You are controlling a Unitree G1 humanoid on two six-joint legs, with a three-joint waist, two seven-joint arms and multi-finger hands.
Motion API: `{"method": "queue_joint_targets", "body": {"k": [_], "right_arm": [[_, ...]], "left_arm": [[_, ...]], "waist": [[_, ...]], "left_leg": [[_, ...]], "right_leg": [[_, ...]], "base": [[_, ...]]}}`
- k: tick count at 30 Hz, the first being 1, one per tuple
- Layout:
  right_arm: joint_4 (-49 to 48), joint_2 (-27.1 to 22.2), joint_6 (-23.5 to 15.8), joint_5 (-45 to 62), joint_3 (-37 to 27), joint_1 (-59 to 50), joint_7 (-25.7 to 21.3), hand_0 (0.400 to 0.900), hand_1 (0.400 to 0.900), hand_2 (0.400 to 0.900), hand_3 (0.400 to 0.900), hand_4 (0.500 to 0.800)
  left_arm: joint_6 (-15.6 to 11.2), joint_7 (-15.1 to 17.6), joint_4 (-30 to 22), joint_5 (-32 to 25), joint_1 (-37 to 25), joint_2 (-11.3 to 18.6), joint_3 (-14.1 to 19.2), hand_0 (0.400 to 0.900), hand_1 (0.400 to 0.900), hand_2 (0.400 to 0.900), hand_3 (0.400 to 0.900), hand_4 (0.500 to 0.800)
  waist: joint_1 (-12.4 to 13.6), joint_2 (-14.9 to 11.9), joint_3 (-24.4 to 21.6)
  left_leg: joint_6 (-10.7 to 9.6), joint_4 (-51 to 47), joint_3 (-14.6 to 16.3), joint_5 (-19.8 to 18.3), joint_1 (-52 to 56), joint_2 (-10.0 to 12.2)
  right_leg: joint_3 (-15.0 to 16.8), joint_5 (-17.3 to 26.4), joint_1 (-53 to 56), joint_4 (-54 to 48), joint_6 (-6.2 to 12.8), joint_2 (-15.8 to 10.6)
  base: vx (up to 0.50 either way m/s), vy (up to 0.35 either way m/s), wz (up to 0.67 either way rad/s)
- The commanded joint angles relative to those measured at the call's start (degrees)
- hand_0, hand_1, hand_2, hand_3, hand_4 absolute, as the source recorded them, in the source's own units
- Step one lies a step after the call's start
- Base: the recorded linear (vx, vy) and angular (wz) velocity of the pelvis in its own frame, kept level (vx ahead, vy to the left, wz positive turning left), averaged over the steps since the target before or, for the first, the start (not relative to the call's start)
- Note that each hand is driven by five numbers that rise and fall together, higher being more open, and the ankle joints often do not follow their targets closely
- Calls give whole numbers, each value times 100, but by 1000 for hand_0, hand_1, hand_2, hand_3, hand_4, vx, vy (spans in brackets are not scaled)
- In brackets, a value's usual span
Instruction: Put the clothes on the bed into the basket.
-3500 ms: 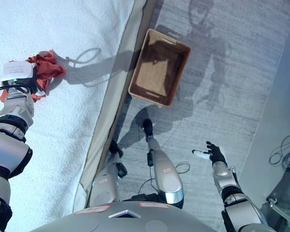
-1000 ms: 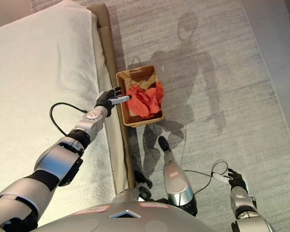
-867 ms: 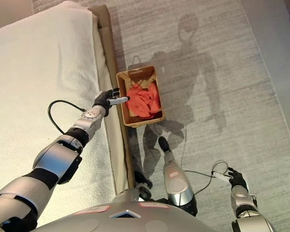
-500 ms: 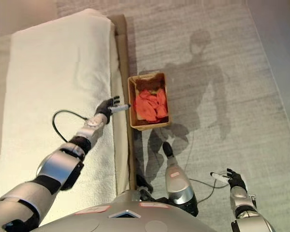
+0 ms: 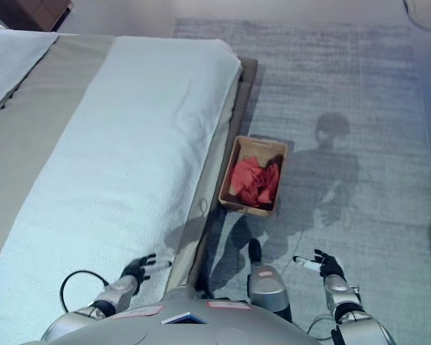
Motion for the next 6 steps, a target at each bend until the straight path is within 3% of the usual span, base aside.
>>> {"method": "queue_joint_targets", "body": {"k": [1, 6], "right_arm": [[355, -109, 10, -240, 117, -155, -22, 900, 900, 900, 900, 800], [454, 13, 89, -277, 135, -200, -1, 900, 900, 900, 900, 800]], "left_arm": [[-41, 5, 360, 588, -309, -7, 143, 900, 900, 900, 900, 800], [30, 43, 438, 744, -125, -49, 234, 900, 900, 900, 900, 800]], "waist": [[18, -59, -229], [147, -117, -267]], "left_leg": [[-82, -22, -34, 306, -145, 7], [-12, -22, -184, 231, -88, -73]], "right_leg": [[127, -588, 463, 40, 439, -242], [-4, -651, 587, 91, 455, -305]], "base": [[-9, 48, 18], [-16, 43, 19]]}}
